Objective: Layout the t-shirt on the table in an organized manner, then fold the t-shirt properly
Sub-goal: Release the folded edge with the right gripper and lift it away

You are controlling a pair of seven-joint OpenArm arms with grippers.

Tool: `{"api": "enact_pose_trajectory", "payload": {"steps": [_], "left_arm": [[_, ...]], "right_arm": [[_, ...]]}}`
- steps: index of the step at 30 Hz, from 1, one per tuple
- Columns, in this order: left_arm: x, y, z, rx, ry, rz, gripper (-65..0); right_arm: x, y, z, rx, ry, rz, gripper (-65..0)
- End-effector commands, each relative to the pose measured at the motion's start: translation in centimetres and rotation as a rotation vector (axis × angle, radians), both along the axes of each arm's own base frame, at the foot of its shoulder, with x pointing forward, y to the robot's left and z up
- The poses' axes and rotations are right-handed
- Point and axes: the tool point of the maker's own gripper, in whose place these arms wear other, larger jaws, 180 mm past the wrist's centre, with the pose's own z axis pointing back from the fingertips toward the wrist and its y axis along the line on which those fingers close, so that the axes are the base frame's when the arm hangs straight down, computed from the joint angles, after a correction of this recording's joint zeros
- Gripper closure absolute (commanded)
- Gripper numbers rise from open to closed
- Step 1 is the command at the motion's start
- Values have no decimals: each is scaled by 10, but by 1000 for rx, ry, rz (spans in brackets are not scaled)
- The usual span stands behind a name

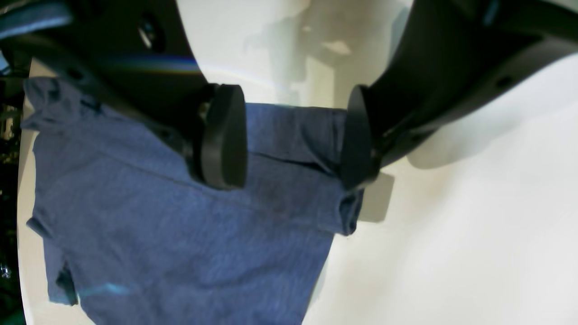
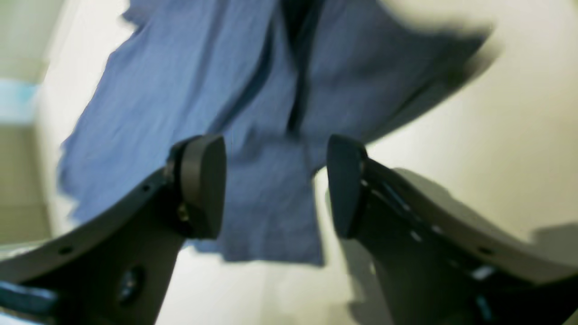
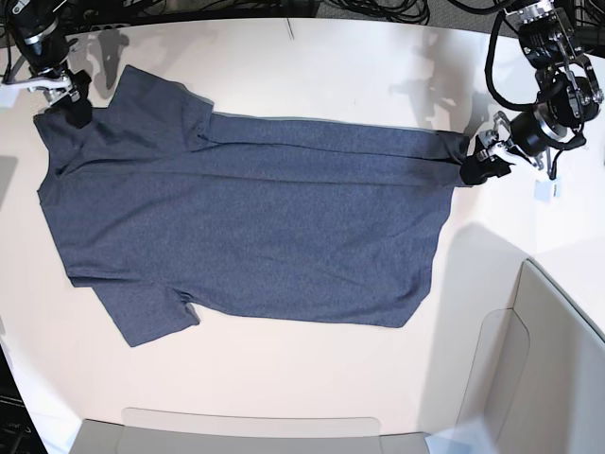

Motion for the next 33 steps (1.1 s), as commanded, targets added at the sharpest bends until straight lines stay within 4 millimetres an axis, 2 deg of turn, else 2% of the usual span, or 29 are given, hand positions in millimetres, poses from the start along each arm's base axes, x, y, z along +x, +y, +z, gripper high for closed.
{"api": "enact_pose_trajectory", "payload": {"steps": [1, 7, 10, 13, 18, 21, 29, 31, 33], "left_arm": [[2, 2, 8, 11, -27, -6, -313], [2, 2, 9, 11, -29, -6, -313], [2, 2, 9, 11, -29, -6, -313], [2, 3, 9, 11, -29, -4, -313], [2, 2, 9, 11, -29, -6, -313], [2, 3, 9, 11, -29, -4, -313], [2, 4, 9, 12, -30, -1, -313], [2, 3, 9, 10, -30, -1, -313], [2, 3, 9, 10, -30, -1, -313]], "right_arm": [[-2, -1, 5, 3, -21, 9, -353], [-21, 2, -45, 189, 53, -47, -353], [-27, 5, -59, 229, 83, -60, -353], [-28, 8, -63, 243, 94, -55, -353], [-16, 33, -68, 274, 102, 23, -353], [-16, 44, -75, 278, 130, 45, -353], [-24, 47, -87, 243, 197, 44, -347], [-25, 47, -87, 243, 199, 44, -300], [-25, 47, -87, 243, 200, 46, -186]]}}
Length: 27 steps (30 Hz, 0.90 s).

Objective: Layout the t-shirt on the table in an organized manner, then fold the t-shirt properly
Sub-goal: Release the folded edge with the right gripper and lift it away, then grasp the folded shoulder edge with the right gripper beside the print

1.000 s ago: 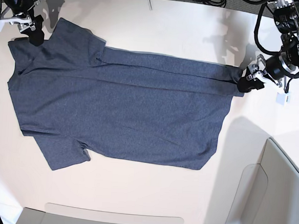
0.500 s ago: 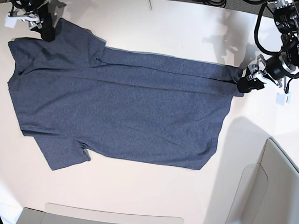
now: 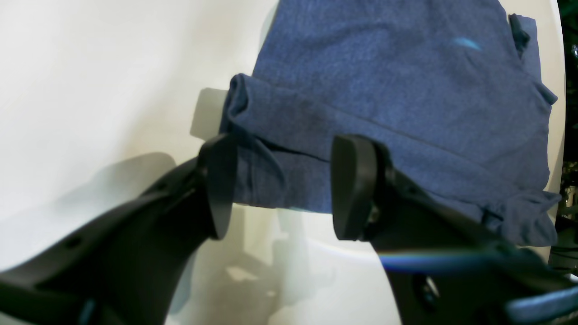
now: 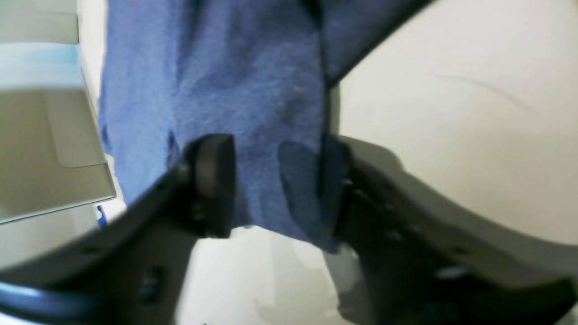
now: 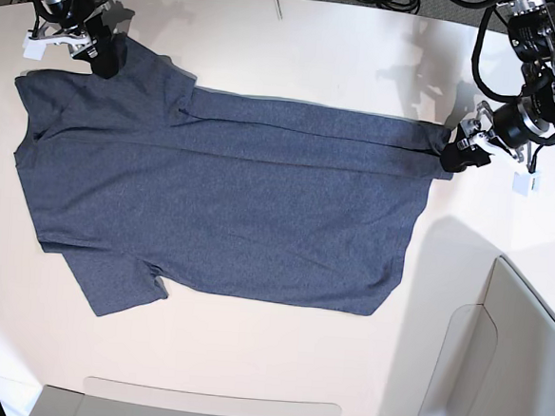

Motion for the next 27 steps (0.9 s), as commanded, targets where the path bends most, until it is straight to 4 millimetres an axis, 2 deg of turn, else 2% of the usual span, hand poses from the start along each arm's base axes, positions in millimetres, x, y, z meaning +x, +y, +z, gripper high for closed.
{"api": "enact_pose_trajectory", "payload": {"steps": [1, 3, 9, 11, 13, 16, 20, 25, 27], "left_arm": [[7, 3, 12, 8, -44, -2, -313], [8, 2, 13, 8, -46, -4, -313], [8, 2, 13, 7, -45, -6, -313], [8, 2, 13, 7, -45, -6, -313], [8, 2, 13, 7, -45, -6, -313], [8, 2, 13, 9, -45, -5, -313], [7, 2, 12, 11, -42, -6, -313], [6, 2, 11, 12, -40, -7, -313], [6, 2, 11, 12, -40, -7, -313]], "right_arm": [[-11, 5, -9, 2, 71, 31, -131], [-8, 11, -10, 10, 72, 53, 0], [-6, 24, -17, -9, 106, 109, 0], [-2, 28, -13, -15, 92, 124, 0], [6, 30, 0, -46, 58, 150, 0], [22, 28, 28, -127, -16, 180, 0], [57, 19, 72, -239, -146, 211, 0], [93, 14, 94, -290, -232, 209, 0], [108, 20, 97, -331, -236, 234, 0]]}}
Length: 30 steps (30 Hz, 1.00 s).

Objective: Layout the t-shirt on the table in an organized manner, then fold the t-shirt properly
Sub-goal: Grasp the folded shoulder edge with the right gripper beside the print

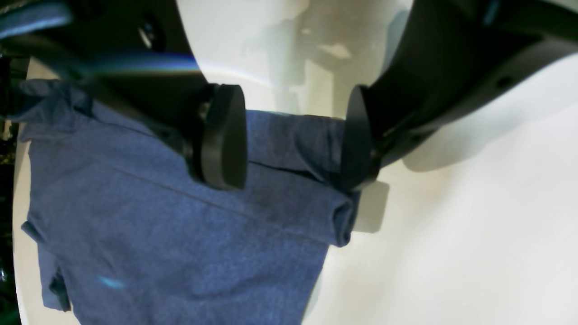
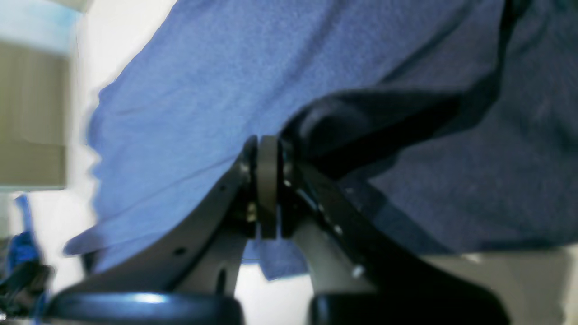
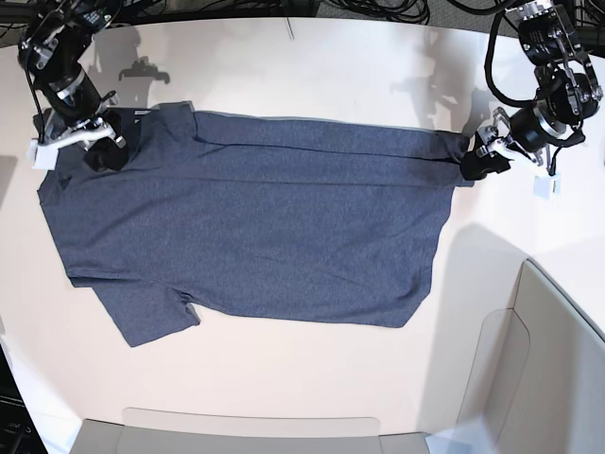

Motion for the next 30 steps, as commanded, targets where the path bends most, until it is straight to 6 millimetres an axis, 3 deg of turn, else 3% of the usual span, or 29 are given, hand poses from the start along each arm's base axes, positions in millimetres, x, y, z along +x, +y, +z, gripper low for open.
{"api": "enact_pose_trajectory", "payload": {"steps": [1, 8, 16, 25, 30], "left_arm": [[6, 2, 11, 10, -40, -8, -313], [6, 2, 11, 10, -38, -9, -313], [5, 1, 10, 8, -35, -10, -313], [5, 1, 10, 7, -33, -12, -313], [2, 1, 8, 7, -24, -12, -313]], "right_arm": [[16, 6, 16, -20, -64, 26, 0], [57, 43, -1, -20, -20, 99, 0], [92, 61, -19, 88, 13, 129, 0], [100, 64, -22, 112, 20, 135, -2], [100, 64, -22, 115, 19, 135, -227]]}}
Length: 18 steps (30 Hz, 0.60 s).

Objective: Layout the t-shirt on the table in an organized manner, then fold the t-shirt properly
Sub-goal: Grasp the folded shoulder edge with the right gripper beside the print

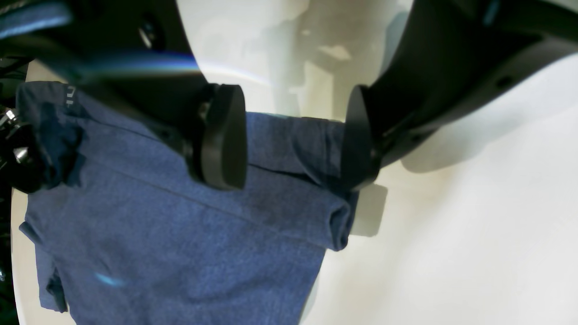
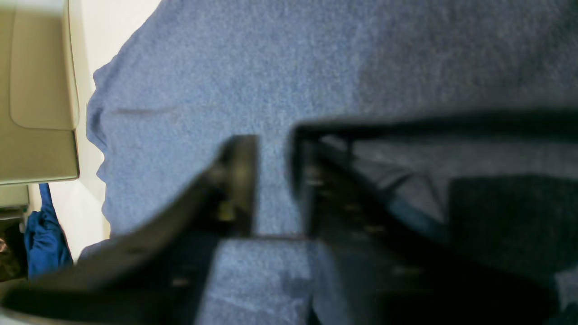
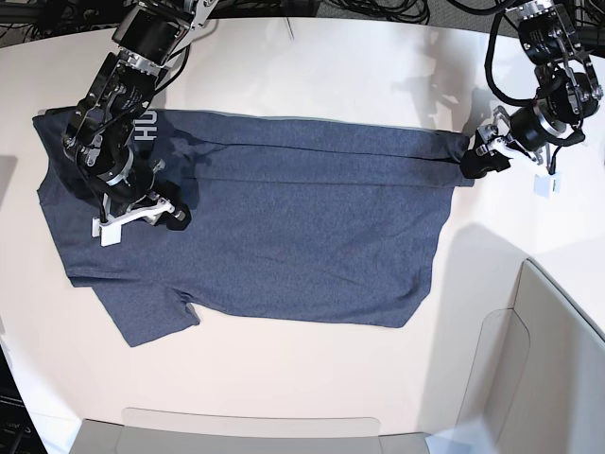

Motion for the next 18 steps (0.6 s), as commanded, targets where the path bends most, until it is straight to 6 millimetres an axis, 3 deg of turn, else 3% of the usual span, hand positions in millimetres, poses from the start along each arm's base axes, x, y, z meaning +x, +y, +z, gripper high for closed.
{"api": "enact_pose_trajectory", "payload": {"steps": [1, 4, 7, 14, 18], "left_arm": [[2, 1, 8, 9, -25, -12, -313], [1, 1, 7, 8, -24, -12, -313], [1, 1, 7, 8, -24, -12, -313], [-5, 0, 2, 6, -4, -14, -313], [-6, 0, 2, 6, -2, -14, -313]], "right_arm": [[10, -2, 16, -2, -58, 1, -283], [11, -4, 18, -4, -67, -1, -415], [16, -1, 29, 39, -110, 5, -487], [14, -24, 50, 182, -205, -80, -491], [-6, -42, 45, 231, -211, -141, -490]]}}
